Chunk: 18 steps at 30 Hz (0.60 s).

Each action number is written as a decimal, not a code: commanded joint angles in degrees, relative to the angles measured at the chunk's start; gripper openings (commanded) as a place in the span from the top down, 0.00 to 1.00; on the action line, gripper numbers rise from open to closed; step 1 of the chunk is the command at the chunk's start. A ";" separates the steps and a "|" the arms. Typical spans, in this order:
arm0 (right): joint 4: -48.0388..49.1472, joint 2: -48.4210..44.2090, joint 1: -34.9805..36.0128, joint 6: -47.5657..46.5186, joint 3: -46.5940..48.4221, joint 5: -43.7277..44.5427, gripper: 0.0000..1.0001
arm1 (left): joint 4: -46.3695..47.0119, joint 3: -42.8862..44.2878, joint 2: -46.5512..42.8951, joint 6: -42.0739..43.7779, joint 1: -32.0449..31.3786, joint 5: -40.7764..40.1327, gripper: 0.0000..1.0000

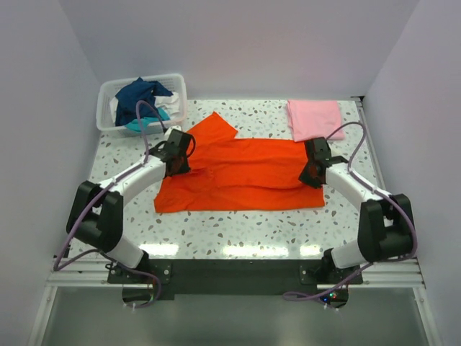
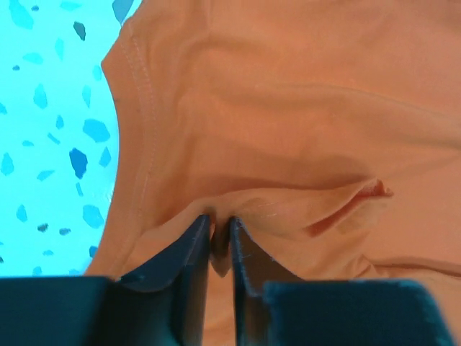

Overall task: Fold and stack the t-shirts
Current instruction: Fold the tshirt

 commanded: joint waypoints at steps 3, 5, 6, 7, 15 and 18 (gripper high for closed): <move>1.12 6.60 -1.18 -0.20 8.15 3.54 0.37 | 3.94 6.70 4.93 1.84 3.90 1.48 0.45; -1.77 7.93 -1.18 -0.73 11.22 3.98 0.19 | 2.80 9.69 6.69 1.49 4.78 1.40 0.11; -2.23 7.76 -1.09 -1.52 11.76 3.98 0.14 | 2.27 10.66 6.96 1.14 5.39 1.48 0.04; -2.40 6.71 -1.09 -2.22 12.03 2.76 0.06 | 1.57 12.58 7.31 0.87 5.49 1.92 0.01; -0.39 -4.80 -1.00 -6.88 3.78 -10.51 0.01 | 4.55 3.56 -2.25 -2.02 5.40 13.59 0.00; 1.37 -7.71 -0.74 -8.38 0.26 -15.17 0.01 | 8.67 -2.59 -4.46 -2.47 5.31 18.95 0.00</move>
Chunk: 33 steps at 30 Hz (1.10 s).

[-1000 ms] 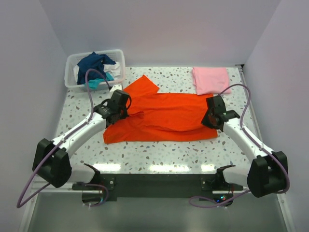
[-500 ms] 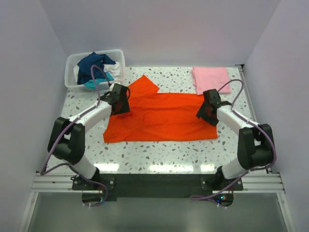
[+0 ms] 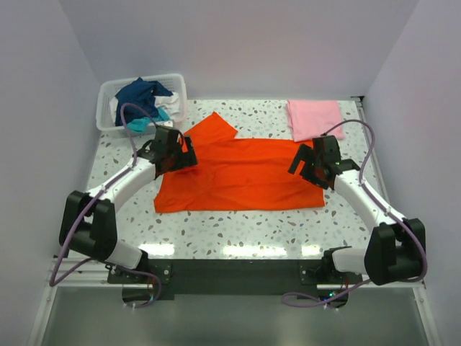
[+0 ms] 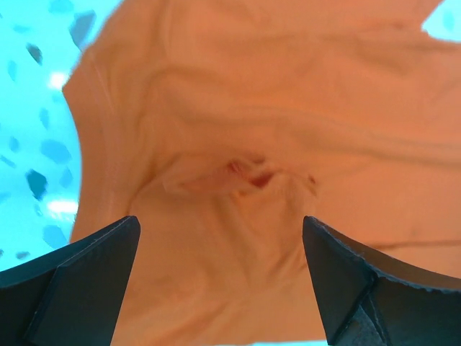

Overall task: Fold and stack the t-shirts
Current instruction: Fold the tshirt

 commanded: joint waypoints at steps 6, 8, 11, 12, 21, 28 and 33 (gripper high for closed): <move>2.71 -1.42 0.57 -5.12 -4.63 -8.28 0.01 | 9.64 -4.50 2.84 -1.93 -0.02 11.06 0.00; 2.71 -0.80 0.57 -5.38 -4.81 -8.02 0.01 | 9.74 -2.65 5.57 -1.57 -0.02 11.06 0.00; 2.10 -0.10 0.49 -5.99 -4.20 -6.97 0.01 | 8.07 2.01 11.03 -1.05 0.07 9.74 0.00; 1.84 0.25 0.57 -6.08 -3.67 -6.62 0.01 | 7.20 4.54 13.47 -0.44 0.15 7.74 0.00; 0.69 1.92 0.58 -6.78 -1.82 -4.42 0.01 | -0.28 26.25 27.90 2.03 1.65 0.51 0.00; 0.69 2.11 0.49 -7.49 -0.94 -3.62 0.01 | -2.49 25.51 25.20 1.42 1.65 -0.45 0.00; 2.97 2.19 0.58 -8.63 -1.56 -6.35 0.01 | 1.55 13.48 13.53 -0.08 1.30 1.99 0.00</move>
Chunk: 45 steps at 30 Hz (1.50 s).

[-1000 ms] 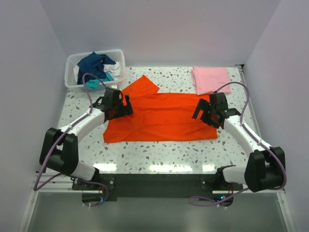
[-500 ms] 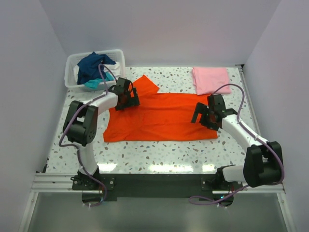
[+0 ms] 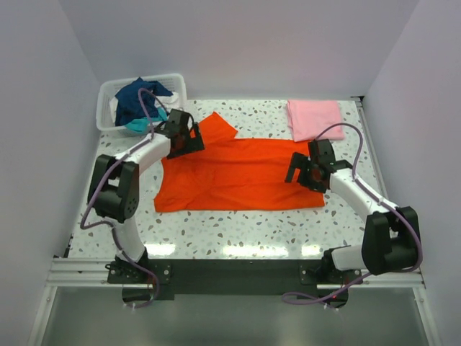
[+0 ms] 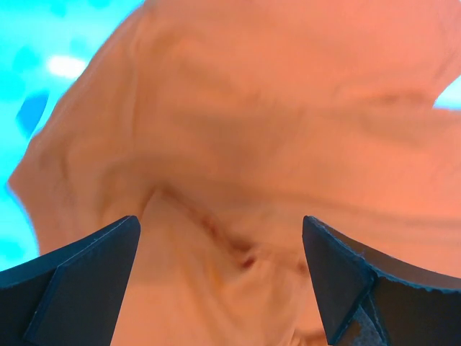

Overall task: Fold and stack the t-shirts
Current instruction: Fold the tshirt

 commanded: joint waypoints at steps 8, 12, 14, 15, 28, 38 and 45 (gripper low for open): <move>5.13 5.87 0.25 -0.52 1.70 -1.45 0.01 | 10.65 -20.99 -19.23 -4.84 -1.62 5.81 0.00; 5.40 8.51 0.34 -0.34 1.26 -1.45 0.01 | 7.50 -22.40 -15.46 -5.37 -1.79 7.39 0.00; 5.40 9.04 0.42 -0.34 -0.23 -2.06 0.01 | 6.97 -24.76 -14.84 -5.98 -2.06 7.66 0.00; 5.57 8.95 0.42 -0.17 -0.84 -2.68 0.01 | 6.97 -25.91 -15.10 -6.16 -2.06 7.66 0.00; -0.31 -3.26 0.69 -0.34 -10.60 -4.86 0.01 | -0.67 -44.90 -26.87 -12.93 -2.58 4.76 0.00; -4.88 -14.16 0.78 4.66 -20.18 -5.94 0.01 | -11.93 -51.06 -42.16 -22.16 -5.57 0.80 0.00; -12.52 -21.45 1.13 9.58 -22.73 -5.05 0.01 | -17.29 -52.46 -46.91 -24.80 -6.10 -0.17 0.00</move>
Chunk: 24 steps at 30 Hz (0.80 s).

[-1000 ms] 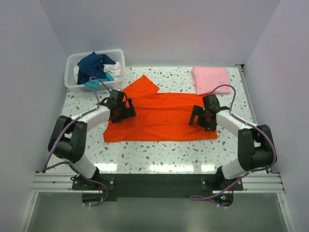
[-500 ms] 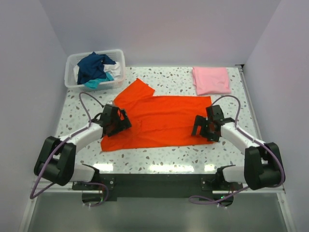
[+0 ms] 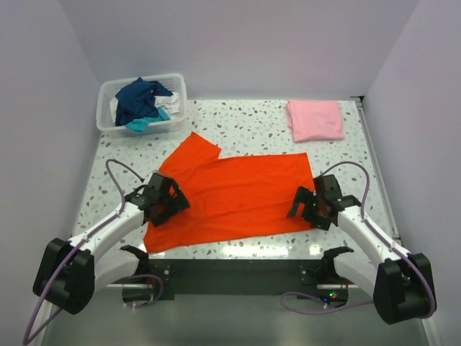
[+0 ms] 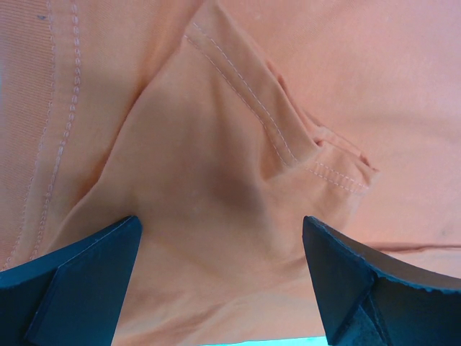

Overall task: Fold and stack the t-shirts
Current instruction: Fold the tshirt

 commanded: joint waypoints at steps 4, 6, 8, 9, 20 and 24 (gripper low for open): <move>-11.26 -6.98 0.58 6.24 -2.85 0.80 0.01 | -11.39 -2.91 -3.74 -3.45 -0.59 -0.97 0.00; -12.57 -9.26 0.58 6.33 -2.15 1.42 0.01 | -12.71 -1.08 -4.53 -3.19 -0.77 -1.49 0.00; -12.93 -10.33 0.58 5.36 0.64 1.42 0.01 | -14.89 2.60 -5.76 -2.75 -1.03 -3.68 0.00; -13.11 -10.85 0.58 4.84 1.97 1.68 0.01 | -15.69 4.10 -6.11 -2.57 -1.12 -4.56 0.00; -5.91 -7.43 0.58 0.26 17.19 0.36 0.01 | -9.30 30.03 8.01 5.33 -1.03 -15.55 0.00; -3.44 -5.33 0.58 -0.70 17.80 -0.60 0.01 | -8.93 44.93 23.98 8.24 -0.77 -18.45 0.00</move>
